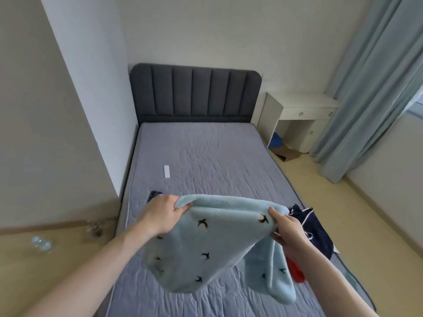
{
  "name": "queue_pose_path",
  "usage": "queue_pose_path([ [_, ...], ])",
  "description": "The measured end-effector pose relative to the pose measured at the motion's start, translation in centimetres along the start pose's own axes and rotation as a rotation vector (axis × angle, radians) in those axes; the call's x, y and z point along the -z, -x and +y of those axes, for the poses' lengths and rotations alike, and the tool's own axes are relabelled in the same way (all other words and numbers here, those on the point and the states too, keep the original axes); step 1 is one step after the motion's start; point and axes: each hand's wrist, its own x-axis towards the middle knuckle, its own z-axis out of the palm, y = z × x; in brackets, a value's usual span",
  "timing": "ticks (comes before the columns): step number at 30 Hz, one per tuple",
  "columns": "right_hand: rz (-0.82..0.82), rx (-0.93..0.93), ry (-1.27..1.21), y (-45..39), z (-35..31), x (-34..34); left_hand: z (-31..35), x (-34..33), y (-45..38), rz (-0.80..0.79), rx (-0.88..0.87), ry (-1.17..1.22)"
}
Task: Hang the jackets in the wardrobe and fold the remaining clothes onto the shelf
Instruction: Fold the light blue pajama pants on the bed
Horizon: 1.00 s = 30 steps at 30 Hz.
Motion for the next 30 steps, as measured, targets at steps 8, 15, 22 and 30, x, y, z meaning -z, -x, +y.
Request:
queue_pose_path([
  [8,-0.269,0.344,0.433,5.5,-0.8,-3.7,3.8,3.4,-0.5,-0.199,0.333,1.119],
  [15,-0.622,0.484,0.740,9.4,6.6,-9.8,9.5,4.5,-2.3,-0.288,0.436,1.599],
  [22,-0.273,0.436,0.652,6.3,5.7,-10.3,8.3,5.5,-5.5,-0.127,0.359,1.525],
  [30,-0.303,0.330,0.299,3.6,-3.4,-8.5,0.2,1.5,0.0,-0.302,-0.046,0.539],
])
